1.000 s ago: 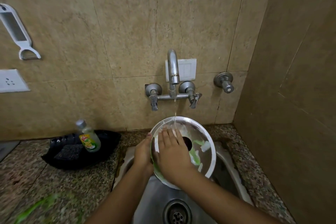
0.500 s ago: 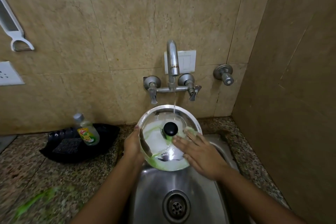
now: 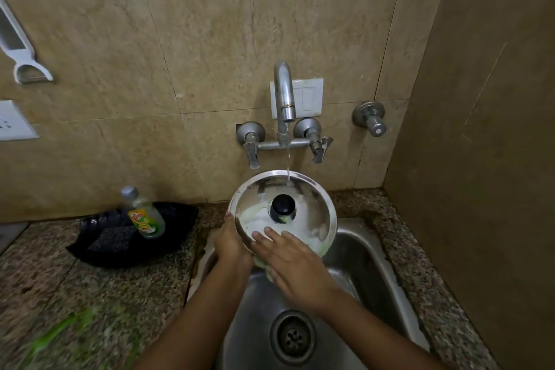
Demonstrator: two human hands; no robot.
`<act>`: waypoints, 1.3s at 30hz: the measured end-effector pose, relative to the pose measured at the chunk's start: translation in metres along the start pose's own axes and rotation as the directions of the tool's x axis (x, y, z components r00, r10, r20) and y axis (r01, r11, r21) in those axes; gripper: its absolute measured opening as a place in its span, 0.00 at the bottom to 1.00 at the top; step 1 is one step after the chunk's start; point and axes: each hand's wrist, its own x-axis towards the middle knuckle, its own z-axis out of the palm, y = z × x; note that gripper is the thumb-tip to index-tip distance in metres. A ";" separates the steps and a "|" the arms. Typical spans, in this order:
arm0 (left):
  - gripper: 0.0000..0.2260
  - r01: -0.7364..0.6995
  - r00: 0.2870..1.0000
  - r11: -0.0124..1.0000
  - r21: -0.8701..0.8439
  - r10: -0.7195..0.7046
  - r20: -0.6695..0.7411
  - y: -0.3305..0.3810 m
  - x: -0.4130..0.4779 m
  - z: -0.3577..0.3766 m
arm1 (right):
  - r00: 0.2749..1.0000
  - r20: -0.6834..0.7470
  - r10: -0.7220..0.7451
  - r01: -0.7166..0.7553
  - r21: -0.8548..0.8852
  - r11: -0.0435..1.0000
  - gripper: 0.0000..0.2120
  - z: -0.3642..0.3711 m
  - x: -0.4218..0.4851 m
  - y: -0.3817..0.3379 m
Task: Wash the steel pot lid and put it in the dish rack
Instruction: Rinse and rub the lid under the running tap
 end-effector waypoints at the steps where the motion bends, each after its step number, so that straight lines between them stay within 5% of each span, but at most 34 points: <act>1: 0.17 -0.012 1.000 1.000 0.015 0.012 0.008 0.003 -0.001 0.000 | 0.999 0.026 -0.026 0.026 0.000 1.000 0.24 -0.002 -0.005 0.009; 3: 0.18 -0.046 0.999 0.998 0.041 0.045 0.024 0.009 0.004 -0.004 | 1.000 0.008 0.009 -0.009 0.005 1.000 0.25 -0.005 -0.021 0.030; 6: 0.14 -0.114 0.993 0.988 0.104 0.113 0.014 0.015 0.012 -0.013 | 0.932 -0.064 0.358 -0.348 0.125 0.929 0.25 -0.010 -0.028 0.064; 8: 0.11 -0.154 0.987 0.974 0.167 0.144 0.072 0.011 0.012 -0.014 | 0.906 -0.024 0.423 -0.417 0.130 0.900 0.26 -0.013 -0.009 0.077; 13: 0.11 -0.218 0.957 0.946 0.239 0.159 0.244 -0.006 0.002 -0.010 | 0.960 0.105 0.258 -0.277 0.457 0.845 0.19 -0.033 0.058 0.082; 18: 0.11 -0.243 0.930 0.953 0.179 0.176 0.324 0.000 0.002 -0.008 | 0.978 0.204 -0.045 -0.032 0.359 0.933 0.20 -0.040 0.070 0.058; 20: 0.11 -0.268 0.937 0.936 0.228 0.198 0.289 0.001 0.003 -0.008 | 0.978 0.105 0.181 -0.208 0.411 0.888 0.20 -0.034 0.062 0.065; 22: 0.11 -0.279 0.943 0.928 0.246 0.216 0.254 0.003 0.004 -0.009 | 0.879 0.045 0.474 -0.448 0.412 0.793 0.19 -0.028 0.053 0.076; 24: 0.11 -0.271 0.943 0.936 0.225 0.211 0.258 0.003 0.005 -0.010 | 0.818 -0.040 0.573 -0.525 0.354 0.774 0.18 -0.028 0.050 0.077; 27: 0.11 -0.295 0.919 0.922 0.251 0.203 0.338 0.001 0.002 -0.011 | 0.858 -0.104 0.503 -0.390 0.507 0.769 0.13 -0.037 0.064 0.067; 30: 0.10 -0.370 0.882 0.878 0.303 0.230 0.411 -0.004 0.001 -0.010 | 0.970 -0.050 0.239 -0.169 0.567 0.806 0.05 -0.044 0.084 0.057; 32: 0.10 -0.375 0.883 0.877 0.299 0.241 0.402 -0.006 0.001 -0.012 | 0.974 0.003 0.225 -0.177 0.630 0.756 0.04 -0.043 0.089 0.058; 34: 0.11 -0.362 0.893 0.893 0.266 0.251 0.374 -0.005 0.000 -0.017 | 0.901 -0.003 0.435 -0.298 0.723 0.623 0.05 -0.042 0.081 0.069; 37: 0.12 -0.310 0.924 0.936 0.167 0.255 0.285 -0.008 0.005 -0.024 | 0.596 -0.046 0.801 -0.448 0.810 0.380 0.04 -0.035 0.058 0.089; 39: 0.13 -0.235 0.946 0.964 0.123 0.198 0.256 -0.011 0.009 -0.025 | 0.520 0.009 0.854 -0.477 0.833 0.281 0.03 -0.033 0.052 0.095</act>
